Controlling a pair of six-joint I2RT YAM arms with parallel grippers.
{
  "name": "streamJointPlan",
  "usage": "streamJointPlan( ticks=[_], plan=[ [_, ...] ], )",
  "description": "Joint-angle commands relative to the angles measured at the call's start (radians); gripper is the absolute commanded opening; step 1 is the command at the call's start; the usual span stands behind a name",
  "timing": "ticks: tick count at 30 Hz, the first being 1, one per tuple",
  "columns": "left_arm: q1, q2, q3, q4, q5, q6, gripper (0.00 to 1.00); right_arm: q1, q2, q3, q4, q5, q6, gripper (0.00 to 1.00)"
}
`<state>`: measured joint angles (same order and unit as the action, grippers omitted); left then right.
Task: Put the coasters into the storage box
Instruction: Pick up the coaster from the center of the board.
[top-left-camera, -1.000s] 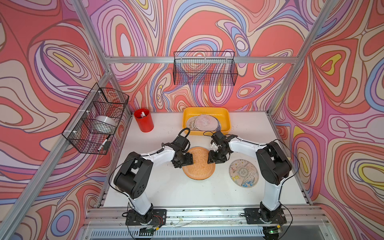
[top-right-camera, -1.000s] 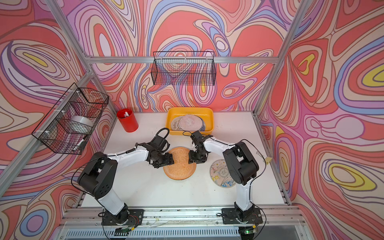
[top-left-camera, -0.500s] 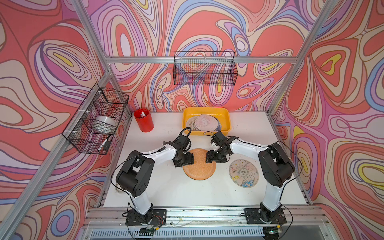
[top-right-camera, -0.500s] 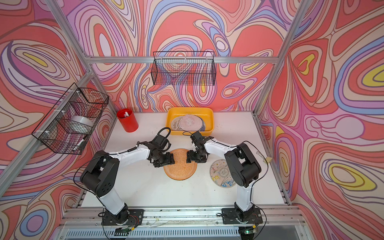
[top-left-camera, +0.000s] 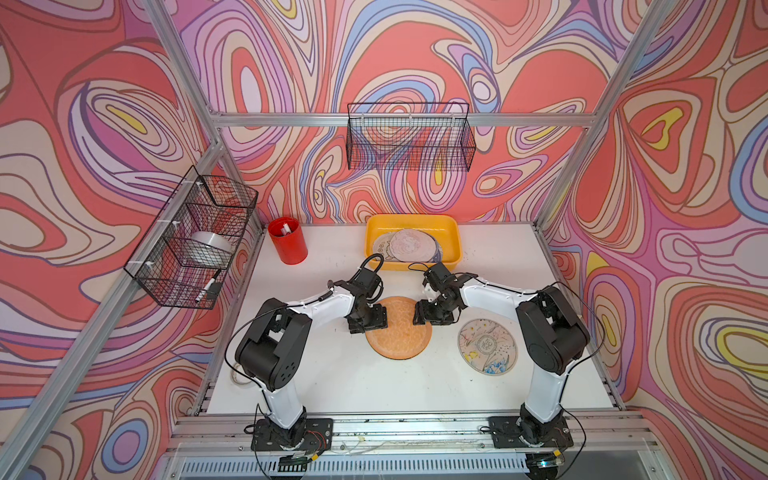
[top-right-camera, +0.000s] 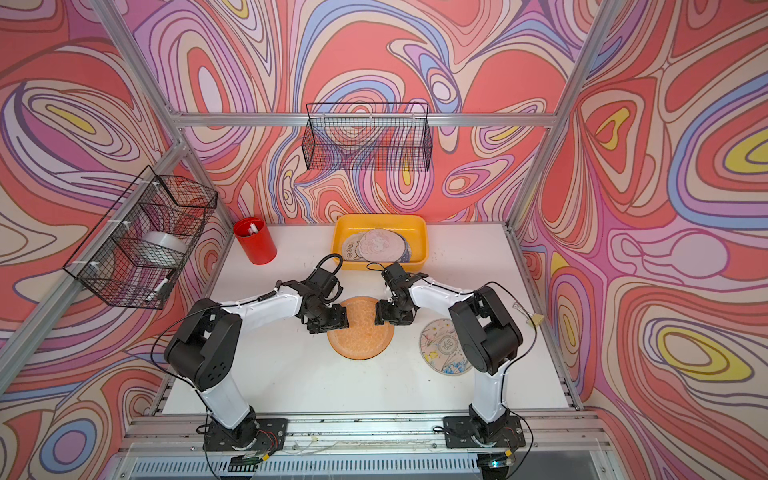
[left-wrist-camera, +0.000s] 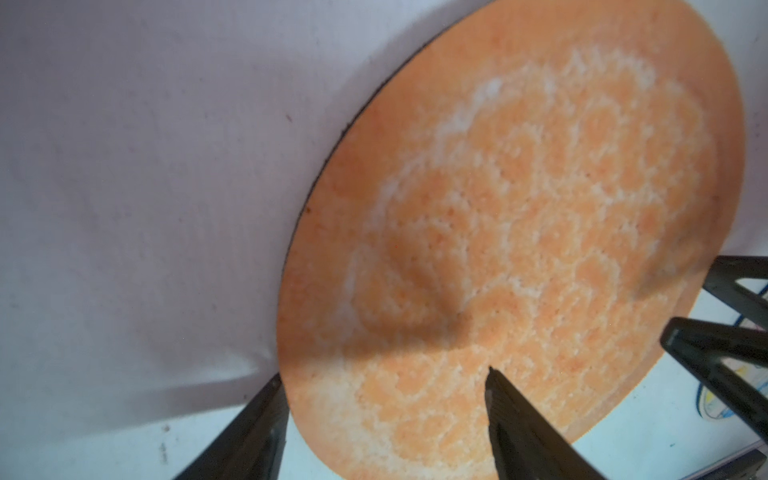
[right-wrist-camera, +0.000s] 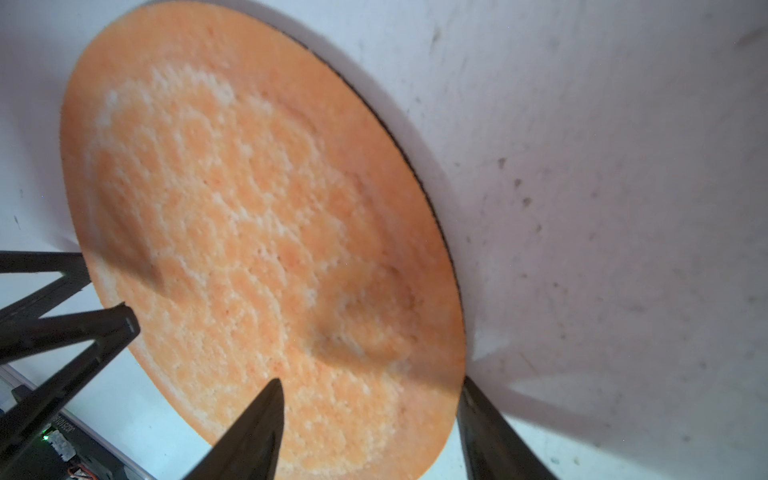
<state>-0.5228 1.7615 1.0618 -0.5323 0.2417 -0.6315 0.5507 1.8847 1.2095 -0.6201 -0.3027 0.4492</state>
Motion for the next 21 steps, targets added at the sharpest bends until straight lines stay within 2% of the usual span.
streamJointPlan(
  ticks=[1, 15, 21],
  plan=[
    [-0.01, 0.065, -0.036, -0.011, 0.047, 0.004, 0.75, 0.012, 0.059, -0.023, 0.048, -0.022, -0.006, 0.65],
    [-0.013, 0.066, -0.032, -0.006, 0.064, 0.003, 0.74, 0.02, 0.069, -0.021, 0.083, -0.055, -0.021, 0.61],
    [-0.013, 0.067, -0.032, -0.004, 0.068, 0.0, 0.74, 0.022, 0.085, -0.01, 0.079, -0.053, -0.024, 0.52]
  ],
)
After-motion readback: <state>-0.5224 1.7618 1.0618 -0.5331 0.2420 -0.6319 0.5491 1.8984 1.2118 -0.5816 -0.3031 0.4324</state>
